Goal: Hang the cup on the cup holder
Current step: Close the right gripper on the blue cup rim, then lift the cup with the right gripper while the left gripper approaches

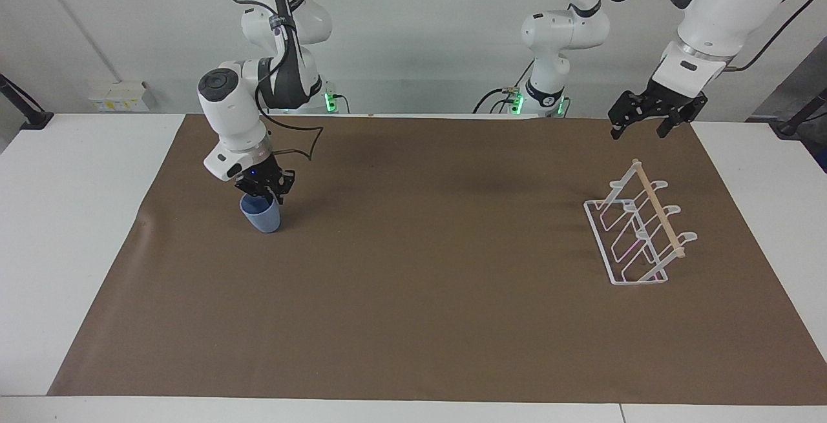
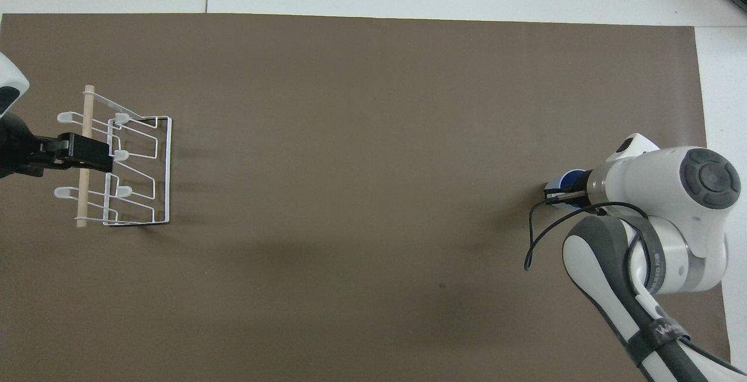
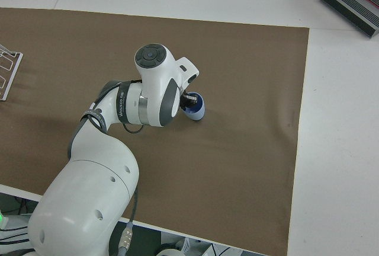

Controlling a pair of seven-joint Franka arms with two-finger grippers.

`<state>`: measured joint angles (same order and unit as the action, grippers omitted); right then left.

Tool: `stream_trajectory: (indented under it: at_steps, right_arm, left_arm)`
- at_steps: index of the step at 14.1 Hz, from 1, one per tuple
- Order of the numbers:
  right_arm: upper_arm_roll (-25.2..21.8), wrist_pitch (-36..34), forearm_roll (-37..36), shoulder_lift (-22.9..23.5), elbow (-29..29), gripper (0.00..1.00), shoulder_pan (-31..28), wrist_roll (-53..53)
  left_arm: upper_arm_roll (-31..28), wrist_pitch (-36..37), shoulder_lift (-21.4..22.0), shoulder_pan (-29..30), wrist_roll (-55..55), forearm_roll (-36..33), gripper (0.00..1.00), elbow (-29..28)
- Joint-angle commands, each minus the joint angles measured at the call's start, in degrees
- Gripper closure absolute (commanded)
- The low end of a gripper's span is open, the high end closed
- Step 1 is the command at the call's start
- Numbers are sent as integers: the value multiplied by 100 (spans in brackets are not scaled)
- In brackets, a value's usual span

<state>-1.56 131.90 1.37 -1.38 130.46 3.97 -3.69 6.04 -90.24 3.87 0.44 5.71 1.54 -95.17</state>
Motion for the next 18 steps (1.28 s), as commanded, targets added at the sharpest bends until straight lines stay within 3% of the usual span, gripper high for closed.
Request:
stream_trajectory:
  at_steps: [1,6,9,14,18]
  right_arm:
    - [7,108,109,50,-11,100,-63,61]
    - [7,-15,117,173,-301,100,-195,18]
    - [24,-199,231,182,-371,100,-160,-26]
    - [24,-797,1328,191,-723,100,-90,-377]
    - [33,-1245,2470,182,-864,100,-28,-851]
  left_arm:
    - [-15,-55,184,26,-9,56,0,-230]
    - [-24,-38,184,26,0,109,0,-222]
    - [-33,-20,176,262,44,661,0,-178]
    - [-33,-20,167,360,105,1022,0,-160]
    - [-33,-37,175,720,973,1909,0,-186]
